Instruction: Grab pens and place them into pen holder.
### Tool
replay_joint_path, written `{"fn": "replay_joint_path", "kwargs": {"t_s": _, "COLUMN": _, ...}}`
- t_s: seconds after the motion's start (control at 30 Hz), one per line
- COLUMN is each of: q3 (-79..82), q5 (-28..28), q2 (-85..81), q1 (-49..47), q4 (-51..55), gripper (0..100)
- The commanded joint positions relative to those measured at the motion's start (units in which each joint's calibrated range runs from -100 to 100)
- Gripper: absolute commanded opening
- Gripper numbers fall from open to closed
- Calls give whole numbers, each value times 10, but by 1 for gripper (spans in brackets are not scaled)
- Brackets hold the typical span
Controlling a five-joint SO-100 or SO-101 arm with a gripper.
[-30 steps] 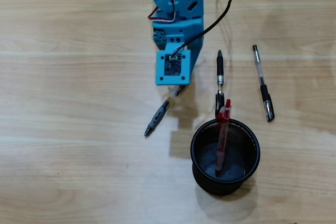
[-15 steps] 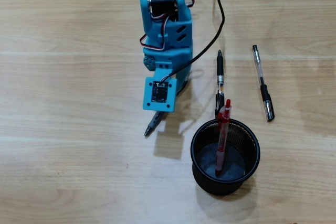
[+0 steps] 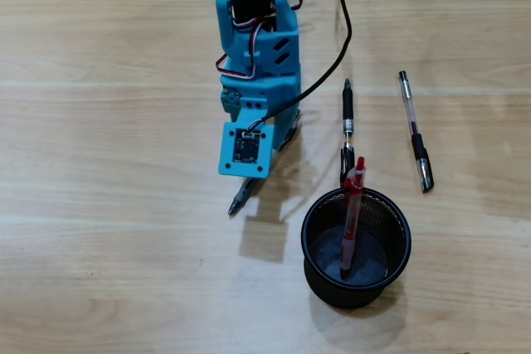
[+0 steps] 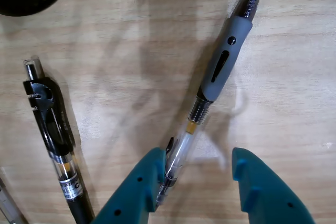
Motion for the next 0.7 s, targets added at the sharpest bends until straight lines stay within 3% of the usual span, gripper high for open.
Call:
{"fn": "replay_joint_path", "kwargs": {"t_s": 0.0, "q3": -48, "q5": 3, "q2": 18, "q1": 0, "q4": -5, "gripper": 15}}
{"fn": "replay_joint_path", "kwargs": {"t_s": 0.67, "q3": -98, "q5": 1, "q2": 138, "q1": 6, "q4": -10, "gripper": 15}}
